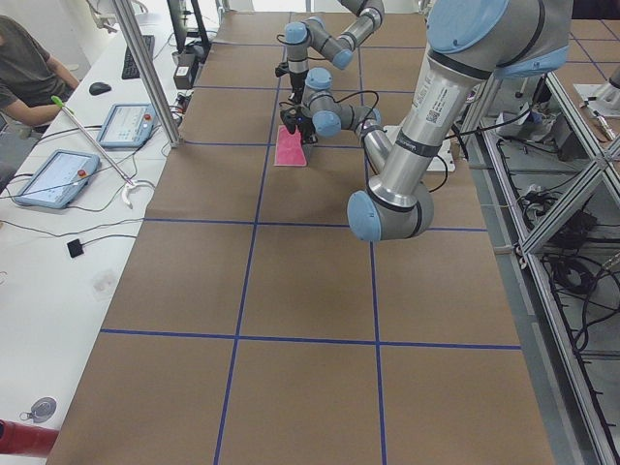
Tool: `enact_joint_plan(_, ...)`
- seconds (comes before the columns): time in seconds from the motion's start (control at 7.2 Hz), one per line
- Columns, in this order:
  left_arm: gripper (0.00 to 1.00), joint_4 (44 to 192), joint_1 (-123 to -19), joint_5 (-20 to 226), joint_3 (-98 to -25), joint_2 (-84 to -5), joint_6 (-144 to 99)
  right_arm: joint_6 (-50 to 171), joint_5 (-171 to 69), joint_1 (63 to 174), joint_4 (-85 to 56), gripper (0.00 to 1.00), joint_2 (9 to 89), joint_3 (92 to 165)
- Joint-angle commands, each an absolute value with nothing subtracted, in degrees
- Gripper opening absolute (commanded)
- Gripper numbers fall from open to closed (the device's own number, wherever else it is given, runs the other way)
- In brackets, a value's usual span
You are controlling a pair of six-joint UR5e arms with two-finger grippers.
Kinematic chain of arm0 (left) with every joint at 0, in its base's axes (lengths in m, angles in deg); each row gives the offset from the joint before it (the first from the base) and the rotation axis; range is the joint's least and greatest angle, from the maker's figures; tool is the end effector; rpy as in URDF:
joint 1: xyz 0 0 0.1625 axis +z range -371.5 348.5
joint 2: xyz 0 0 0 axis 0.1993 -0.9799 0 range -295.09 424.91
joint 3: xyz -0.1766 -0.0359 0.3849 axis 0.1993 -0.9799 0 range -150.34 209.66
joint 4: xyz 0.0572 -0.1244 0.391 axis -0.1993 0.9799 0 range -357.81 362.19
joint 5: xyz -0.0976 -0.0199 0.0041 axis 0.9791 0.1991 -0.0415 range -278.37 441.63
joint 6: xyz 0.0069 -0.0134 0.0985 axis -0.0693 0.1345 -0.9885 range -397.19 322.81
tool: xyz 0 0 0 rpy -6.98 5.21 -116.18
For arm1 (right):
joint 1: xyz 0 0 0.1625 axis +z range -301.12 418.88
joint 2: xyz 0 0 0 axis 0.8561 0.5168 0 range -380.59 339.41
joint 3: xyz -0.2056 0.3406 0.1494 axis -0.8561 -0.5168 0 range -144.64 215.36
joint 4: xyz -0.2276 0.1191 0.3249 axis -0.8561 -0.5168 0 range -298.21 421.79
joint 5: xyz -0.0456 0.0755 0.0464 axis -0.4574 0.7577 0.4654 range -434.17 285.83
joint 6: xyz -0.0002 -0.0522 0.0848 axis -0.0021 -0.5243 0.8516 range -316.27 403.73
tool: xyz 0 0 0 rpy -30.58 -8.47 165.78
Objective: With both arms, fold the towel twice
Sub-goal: 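Lift both near corners of the towel with both grippers, then carry both corners over the towel to its far edge and release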
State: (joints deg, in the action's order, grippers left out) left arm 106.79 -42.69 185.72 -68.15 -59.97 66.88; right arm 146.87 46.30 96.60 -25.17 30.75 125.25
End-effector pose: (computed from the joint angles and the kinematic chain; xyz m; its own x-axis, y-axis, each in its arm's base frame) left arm 0.5137 -0.4385 0.2136 0.3690 -0.4989 -0.7842 0.4296 0.8397 -0.3320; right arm -0.5060 -0.4960 0.2479 0.5167 0.6474 0.5603 -0.3886 0.7604 -0.5203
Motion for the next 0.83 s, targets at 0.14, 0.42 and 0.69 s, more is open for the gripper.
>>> enact_joint_plan(0.14,0.0,107.0,-44.5,185.7,-62.2,-63.3,66.7,146.6,46.6,98.3,-20.8,0.0,27.9,118.0)
enact_joint_plan(0.42,0.0,107.1,-45.1,185.7,-61.0,-63.9,66.6,146.4,46.5,98.5,-19.8,0.0,27.0,116.5)
enact_joint_plan(0.69,0.0,109.1,-45.9,185.7,-58.6,-64.4,66.5,146.2,46.5,99.0,-19.7,0.0,25.6,114.3)
